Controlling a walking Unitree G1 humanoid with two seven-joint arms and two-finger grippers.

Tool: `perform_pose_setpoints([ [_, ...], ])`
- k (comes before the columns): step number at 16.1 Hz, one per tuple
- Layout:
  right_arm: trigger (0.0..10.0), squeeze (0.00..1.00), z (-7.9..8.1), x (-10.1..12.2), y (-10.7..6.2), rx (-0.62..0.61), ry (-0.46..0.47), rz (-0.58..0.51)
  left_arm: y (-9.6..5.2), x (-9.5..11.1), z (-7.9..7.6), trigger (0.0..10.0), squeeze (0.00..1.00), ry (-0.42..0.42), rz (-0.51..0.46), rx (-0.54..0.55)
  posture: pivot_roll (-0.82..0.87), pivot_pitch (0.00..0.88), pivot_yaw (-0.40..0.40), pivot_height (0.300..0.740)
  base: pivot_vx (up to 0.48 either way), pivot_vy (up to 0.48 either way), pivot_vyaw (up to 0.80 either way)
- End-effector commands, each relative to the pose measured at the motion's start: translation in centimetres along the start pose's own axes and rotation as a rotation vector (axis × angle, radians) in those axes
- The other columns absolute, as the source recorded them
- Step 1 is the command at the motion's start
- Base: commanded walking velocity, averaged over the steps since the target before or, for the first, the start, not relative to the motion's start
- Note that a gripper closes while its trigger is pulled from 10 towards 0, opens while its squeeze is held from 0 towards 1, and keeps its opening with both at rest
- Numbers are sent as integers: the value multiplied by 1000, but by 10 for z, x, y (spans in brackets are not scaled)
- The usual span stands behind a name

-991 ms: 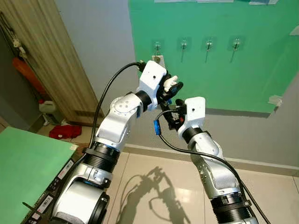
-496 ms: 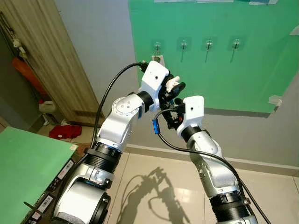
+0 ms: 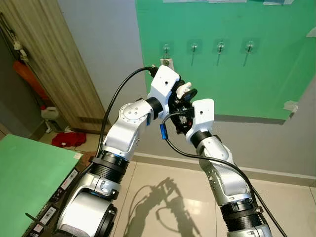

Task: Hang keys on a hook

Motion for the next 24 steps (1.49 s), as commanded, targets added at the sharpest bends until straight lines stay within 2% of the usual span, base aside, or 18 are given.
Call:
perform_pose_setpoints([
  [1, 1176, 0, 4, 7, 3, 9, 7, -21, 0, 5, 0, 0, 0, 20, -6, -4, -165, 0, 151, 740, 0, 0, 0],
  [2, 0, 0, 5, 8, 3, 13, 13, -27, 0, 6, 0, 0, 0, 22, -7, -2, -165, 0, 151, 740, 0, 0, 0],
  [19, 0, 0, 4, 8, -1, 25, 25, -37, 0, 10, 11, 0, 0, 29, -24, 51, -174, 0, 152, 740, 0, 0, 0],
  [20, 0, 0, 5, 8, -1, 27, 25, -40, 0, 11, 14, 275, 0, 27, -27, 64, -174, 0, 150, 740, 0, 0, 0],
  [21, 0, 0, 4, 8, -1, 28, 25, -40, 1, 12, 15, 0, 0, 25, -28, 68, -173, 0, 150, 740, 0, 0, 0],
  [22, 0, 0, 5, 8, -1, 29, 25, -41, 1, 12, 16, 3098, 0, 28, -28, 72, -172, 0, 150, 740, 0, 0, 0],
  [23, 0, 0, 5, 9, -1, 30, 26, -42, 1, 12, 17, 10000, 0, 28, -25, 78, -171, 0, 152, 740, 0, 0, 0],
  [24, 0, 0, 5, 9, -1, 31, 27, -44, 1, 12, 18, 10000, 0, 30, -24, 82, -171, 0, 152, 740, 0, 0, 0],
])
Point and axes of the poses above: a point about 5 cm out from each wrist's last joint towards the gripper, its own y axis pointing out of the wrist towards the gripper, its own x axis along the axis of the wrist's last joint, z = x × y, the point moved 6 cm from there along y, pointing out of the wrist towards the gripper, and after that the axes turned 8 degrees about -y, right-handed, at the moved point
